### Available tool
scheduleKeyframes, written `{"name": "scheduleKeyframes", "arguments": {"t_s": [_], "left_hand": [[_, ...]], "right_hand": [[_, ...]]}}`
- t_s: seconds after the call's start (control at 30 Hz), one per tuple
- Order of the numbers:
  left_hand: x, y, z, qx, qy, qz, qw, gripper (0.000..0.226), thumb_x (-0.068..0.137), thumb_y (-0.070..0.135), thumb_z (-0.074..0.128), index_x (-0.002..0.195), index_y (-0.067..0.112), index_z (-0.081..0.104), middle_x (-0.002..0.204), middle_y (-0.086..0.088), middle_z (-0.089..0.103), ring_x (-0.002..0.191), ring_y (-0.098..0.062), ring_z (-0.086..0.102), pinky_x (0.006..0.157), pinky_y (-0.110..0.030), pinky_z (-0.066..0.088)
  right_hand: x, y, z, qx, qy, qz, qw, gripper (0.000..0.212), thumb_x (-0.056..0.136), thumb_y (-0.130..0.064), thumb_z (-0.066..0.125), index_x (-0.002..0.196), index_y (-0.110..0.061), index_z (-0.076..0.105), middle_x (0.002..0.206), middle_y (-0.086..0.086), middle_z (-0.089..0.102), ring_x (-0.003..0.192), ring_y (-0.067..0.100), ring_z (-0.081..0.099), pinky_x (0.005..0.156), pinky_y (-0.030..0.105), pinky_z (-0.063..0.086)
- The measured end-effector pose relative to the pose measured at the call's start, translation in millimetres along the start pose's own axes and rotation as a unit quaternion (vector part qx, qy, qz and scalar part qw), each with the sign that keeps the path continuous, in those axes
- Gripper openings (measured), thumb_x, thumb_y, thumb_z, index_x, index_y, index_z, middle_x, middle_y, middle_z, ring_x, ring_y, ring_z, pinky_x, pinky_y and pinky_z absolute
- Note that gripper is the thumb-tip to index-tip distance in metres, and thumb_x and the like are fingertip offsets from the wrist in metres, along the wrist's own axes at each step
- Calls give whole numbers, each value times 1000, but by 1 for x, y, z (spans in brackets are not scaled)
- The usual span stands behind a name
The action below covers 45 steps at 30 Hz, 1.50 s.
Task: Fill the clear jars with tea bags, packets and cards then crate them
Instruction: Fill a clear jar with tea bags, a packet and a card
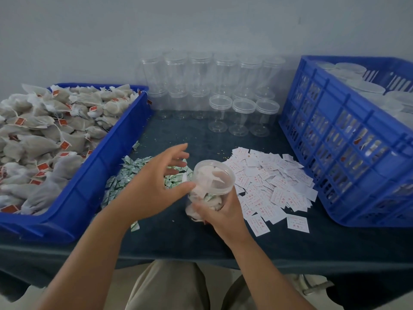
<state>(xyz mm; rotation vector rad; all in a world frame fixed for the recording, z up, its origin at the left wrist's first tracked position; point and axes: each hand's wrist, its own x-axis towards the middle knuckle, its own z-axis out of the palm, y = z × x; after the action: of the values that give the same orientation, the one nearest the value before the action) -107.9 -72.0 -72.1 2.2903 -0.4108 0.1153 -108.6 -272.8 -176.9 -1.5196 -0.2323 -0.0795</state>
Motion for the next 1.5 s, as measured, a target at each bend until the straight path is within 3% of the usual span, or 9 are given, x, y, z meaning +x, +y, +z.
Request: {"name": "scheduleKeyframes", "arguments": {"t_s": [0.17,0.3,0.43,0.57,0.77,0.9,1.1,1.3,1.5], "left_hand": [[-8,39,49,69,29,-117,990,114,58,105,51,153,45,32,151,28,37,139,0,38,104,-27,34],[-3,54,81,177,155,-112,965,90,72,90,58,142,35,54,135,14,51,128,-10,47,96,-25,36],[4,44,74,159,161,-92,970,68,73,76,49,129,40,63,120,21,59,111,-4,57,86,-23,37],[7,35,61,94,140,-97,981,69,68,68,57,132,43,57,117,25,62,106,5,55,89,-22,39],[12,14,57,-20,103,-24,994,73,70,60,76,138,43,55,120,30,64,121,7,57,98,-14,41],[0,-2,83,-300,180,-32,936,58,88,60,66,134,26,62,129,10,69,121,-13,66,97,-27,53],[8,0,97,-335,220,-63,914,58,92,75,54,110,23,74,110,1,76,104,-17,73,86,-33,58],[44,45,82,-288,160,-3,944,48,90,72,52,117,36,68,114,19,70,108,0,67,81,-8,48],[101,142,87,-357,63,118,924,51,106,62,29,140,38,59,136,11,64,130,-8,59,99,-21,51]], "right_hand": [[4,1,12,-128,2,-44,991,63,83,-45,87,138,-31,59,119,-12,72,111,14,72,89,32,61],[1,2,12,-185,-8,-36,982,57,79,-62,66,121,-23,63,97,-24,69,90,-2,69,72,12,48],[1,4,4,-215,-33,-17,976,54,65,-60,78,111,-49,51,110,-56,56,100,-25,61,78,-1,46],[1,9,3,-175,-42,8,984,71,59,-46,89,122,-51,57,110,-26,73,99,0,73,76,19,58],[0,0,5,-128,-20,-1,992,81,66,-38,96,132,-54,53,126,-21,69,114,5,71,84,24,60],[-2,0,4,-65,-33,1,997,81,84,-19,93,152,-28,49,140,0,68,130,24,67,99,37,60],[-5,-10,7,-100,23,0,995,96,73,-22,94,153,-32,41,145,0,59,132,23,63,102,53,59],[8,-86,-40,-248,23,-57,967,103,68,-58,86,149,-65,23,139,-38,49,128,-8,55,98,19,55],[17,-184,-128,-310,140,-131,931,98,69,-65,90,148,-54,33,131,-39,55,121,-11,59,89,11,54]]}}
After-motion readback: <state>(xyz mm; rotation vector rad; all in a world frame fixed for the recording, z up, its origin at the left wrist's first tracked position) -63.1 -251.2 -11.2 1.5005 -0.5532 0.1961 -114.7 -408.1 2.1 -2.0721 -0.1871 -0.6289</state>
